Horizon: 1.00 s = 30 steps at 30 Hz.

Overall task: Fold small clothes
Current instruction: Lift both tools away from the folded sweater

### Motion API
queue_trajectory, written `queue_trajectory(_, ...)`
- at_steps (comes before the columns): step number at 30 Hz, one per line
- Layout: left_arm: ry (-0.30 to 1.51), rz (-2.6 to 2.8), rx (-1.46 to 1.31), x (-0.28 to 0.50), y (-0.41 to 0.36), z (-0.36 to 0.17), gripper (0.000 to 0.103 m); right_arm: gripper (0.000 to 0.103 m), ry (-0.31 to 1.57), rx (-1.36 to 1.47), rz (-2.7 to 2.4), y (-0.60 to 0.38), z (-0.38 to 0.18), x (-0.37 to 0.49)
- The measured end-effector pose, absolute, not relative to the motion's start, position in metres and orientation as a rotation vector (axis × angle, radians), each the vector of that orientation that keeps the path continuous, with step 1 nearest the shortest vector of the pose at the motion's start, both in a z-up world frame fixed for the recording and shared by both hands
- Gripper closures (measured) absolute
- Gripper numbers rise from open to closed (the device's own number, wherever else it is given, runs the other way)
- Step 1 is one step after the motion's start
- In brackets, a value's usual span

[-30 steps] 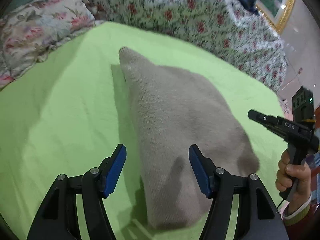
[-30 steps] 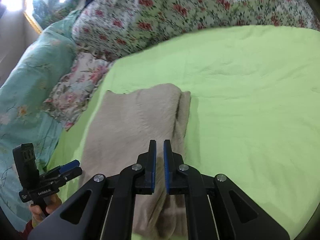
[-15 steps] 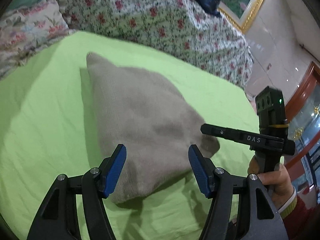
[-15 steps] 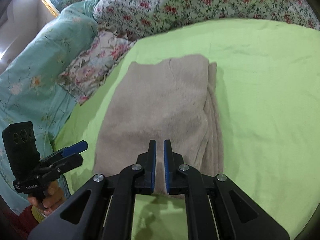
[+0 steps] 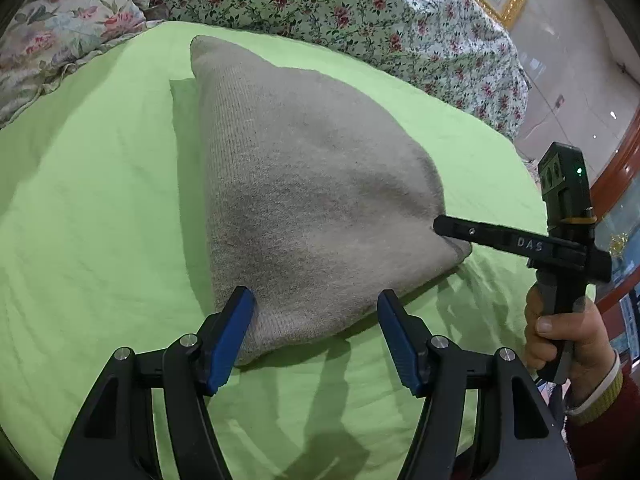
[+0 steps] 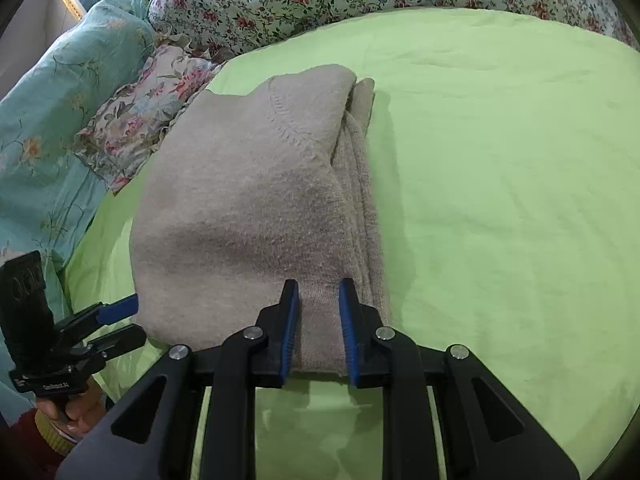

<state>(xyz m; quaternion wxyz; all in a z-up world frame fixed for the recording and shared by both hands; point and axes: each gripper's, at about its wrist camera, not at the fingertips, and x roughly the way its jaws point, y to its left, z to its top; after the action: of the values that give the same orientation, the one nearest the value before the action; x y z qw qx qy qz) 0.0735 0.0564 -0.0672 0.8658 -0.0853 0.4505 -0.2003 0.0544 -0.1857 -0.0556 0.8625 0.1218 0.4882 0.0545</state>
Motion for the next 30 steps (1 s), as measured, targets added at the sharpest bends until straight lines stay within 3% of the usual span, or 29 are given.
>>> queue_trajectory(9,0.907,-0.492,-0.21,0.063,0.055,-0.046,0.038,0.08,1.026,0.238,0.102,-0.181,-0.051,0.053)
queue_trajectory(15,0.978,-0.475,-0.187,0.076,0.053,-0.068,0.038,0.08,1.029,0.232,0.1,-0.183,-0.053,0.049)
queue_trajectory(25,0.994,-0.457,-0.199,0.075,0.061,-0.062,0.038,0.08,1.037,0.22,0.087,-0.181,-0.045,0.041)
queue_trajectory(28,0.993,-0.437,-0.2,0.072,0.067,-0.055,0.038,0.076,1.036,0.213,0.088,-0.184,-0.043,0.041)
queue_trajectory(30,0.995,-0.414,-0.199,0.069,0.07,-0.05,0.038,0.065,1.033,0.203,0.074,-0.184,-0.039,0.036)
